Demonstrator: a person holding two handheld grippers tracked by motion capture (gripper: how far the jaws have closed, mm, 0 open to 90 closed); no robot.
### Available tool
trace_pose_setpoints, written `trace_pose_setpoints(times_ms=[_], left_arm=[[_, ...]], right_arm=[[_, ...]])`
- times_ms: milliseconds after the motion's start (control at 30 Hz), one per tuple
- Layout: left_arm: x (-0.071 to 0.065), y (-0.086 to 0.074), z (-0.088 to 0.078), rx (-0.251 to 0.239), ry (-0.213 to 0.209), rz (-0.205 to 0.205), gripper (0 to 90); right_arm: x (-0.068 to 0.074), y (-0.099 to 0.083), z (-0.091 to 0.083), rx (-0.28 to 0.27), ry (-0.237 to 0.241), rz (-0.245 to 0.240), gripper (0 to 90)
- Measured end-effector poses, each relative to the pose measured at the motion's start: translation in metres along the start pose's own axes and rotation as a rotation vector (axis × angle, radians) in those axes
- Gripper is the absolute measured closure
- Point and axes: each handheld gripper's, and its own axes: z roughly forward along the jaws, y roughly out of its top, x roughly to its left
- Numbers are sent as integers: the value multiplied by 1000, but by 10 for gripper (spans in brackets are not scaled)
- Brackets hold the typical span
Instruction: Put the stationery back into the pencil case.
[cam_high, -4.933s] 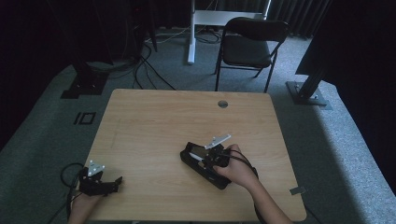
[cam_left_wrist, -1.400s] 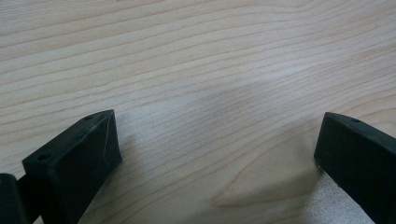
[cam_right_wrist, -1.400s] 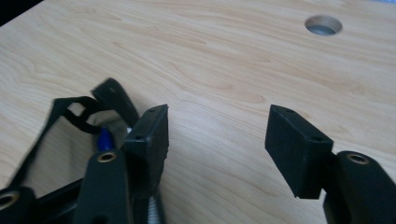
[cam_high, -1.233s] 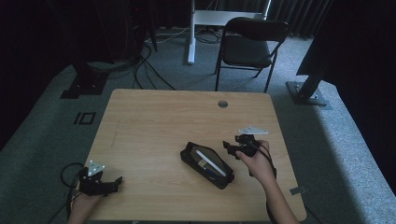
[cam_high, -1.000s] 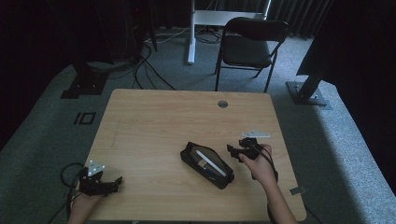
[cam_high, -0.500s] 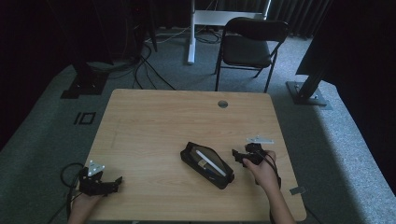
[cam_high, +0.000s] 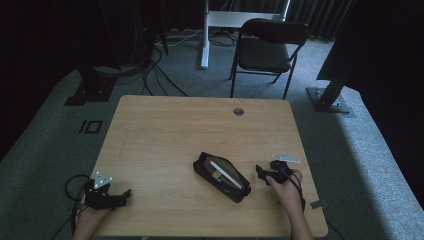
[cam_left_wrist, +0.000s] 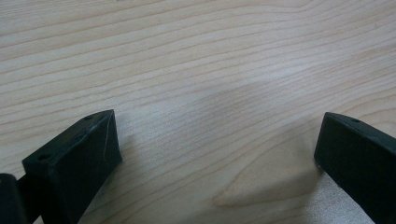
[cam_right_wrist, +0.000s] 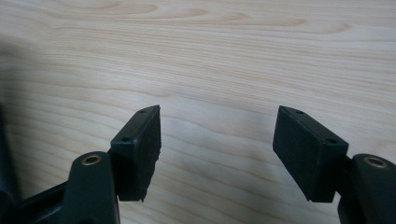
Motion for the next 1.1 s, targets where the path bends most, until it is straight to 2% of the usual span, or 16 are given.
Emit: trace_pose_setpoints(times_ms=[200, 267, 500, 633, 867, 967, 1033, 1100], left_arm=[[0, 0, 0, 1, 0, 2, 2], [0, 0, 0, 1, 0, 2, 3], [0, 0, 0, 1, 0, 2, 2], [0, 0, 0, 0, 0, 2, 2], [0, 0, 0, 0, 0, 2, 3], [0, 0, 0, 0, 0, 2, 2], [0, 0, 0, 0, 0, 2, 2], [0, 0, 0, 0, 0, 2, 3]], right_arm=[[-9, -11, -8, -7, -18, 36, 309], [-12, -14, -9, -1, -35, 29, 309], [-24, -23, -18, -51, -109, 70, 297], [-30, -29, -25, -57, -148, 66, 283], [-37, -39, -34, -66, -190, 71, 251], [-38, -43, -37, -61, -197, 69, 246], [-37, -46, -39, -56, -186, 89, 217], [-37, -50, -40, -46, -206, 81, 201]])
